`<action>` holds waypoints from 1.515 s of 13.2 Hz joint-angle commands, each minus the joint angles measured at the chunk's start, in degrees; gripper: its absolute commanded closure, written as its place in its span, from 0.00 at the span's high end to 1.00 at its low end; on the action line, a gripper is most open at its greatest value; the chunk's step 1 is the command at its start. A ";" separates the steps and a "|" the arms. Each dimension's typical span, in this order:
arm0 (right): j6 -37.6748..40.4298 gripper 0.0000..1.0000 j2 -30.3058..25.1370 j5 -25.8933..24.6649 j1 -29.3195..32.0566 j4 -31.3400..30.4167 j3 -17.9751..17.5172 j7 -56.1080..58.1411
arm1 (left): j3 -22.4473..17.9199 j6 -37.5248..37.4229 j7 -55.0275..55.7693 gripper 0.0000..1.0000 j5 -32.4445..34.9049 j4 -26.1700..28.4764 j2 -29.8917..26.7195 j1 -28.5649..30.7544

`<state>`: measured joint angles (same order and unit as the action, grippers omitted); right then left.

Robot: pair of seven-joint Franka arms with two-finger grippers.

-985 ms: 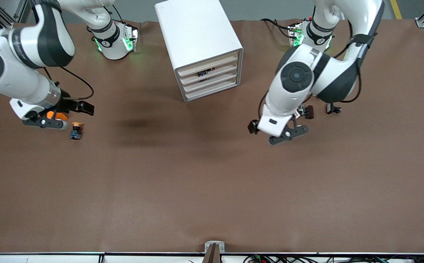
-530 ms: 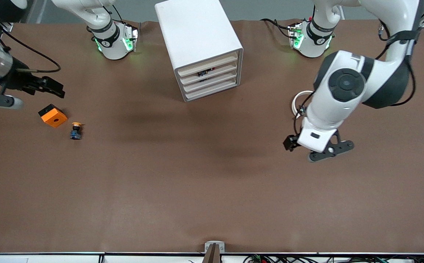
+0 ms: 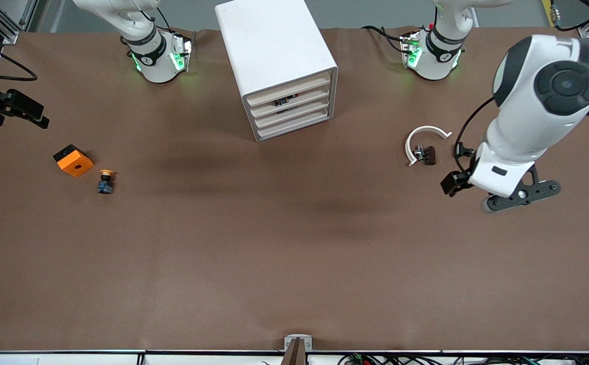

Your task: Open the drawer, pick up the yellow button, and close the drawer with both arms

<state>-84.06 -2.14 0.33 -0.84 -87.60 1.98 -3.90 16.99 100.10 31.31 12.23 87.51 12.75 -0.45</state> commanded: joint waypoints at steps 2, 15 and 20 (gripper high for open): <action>1.70 1.00 1.26 -1.82 0.05 3.66 -0.66 0.39 | 0.94 -3.67 -5.54 1.00 -1.58 0.47 -5.00 2.90; 2.93 1.00 1.44 -0.94 0.32 3.67 -0.58 0.30 | -13.11 -17.22 -27.18 1.00 -12.41 6.53 -20.83 -0.17; 3.02 1.00 1.44 -1.03 0.40 3.67 -0.49 0.30 | -11.64 -12.74 -27.01 1.00 -11.97 10.14 -22.85 -0.17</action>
<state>-82.27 -1.65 -0.38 -0.87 -85.94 1.73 -3.88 4.35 85.60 4.72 0.68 95.06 -7.92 -0.49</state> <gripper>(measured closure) 0.000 0.000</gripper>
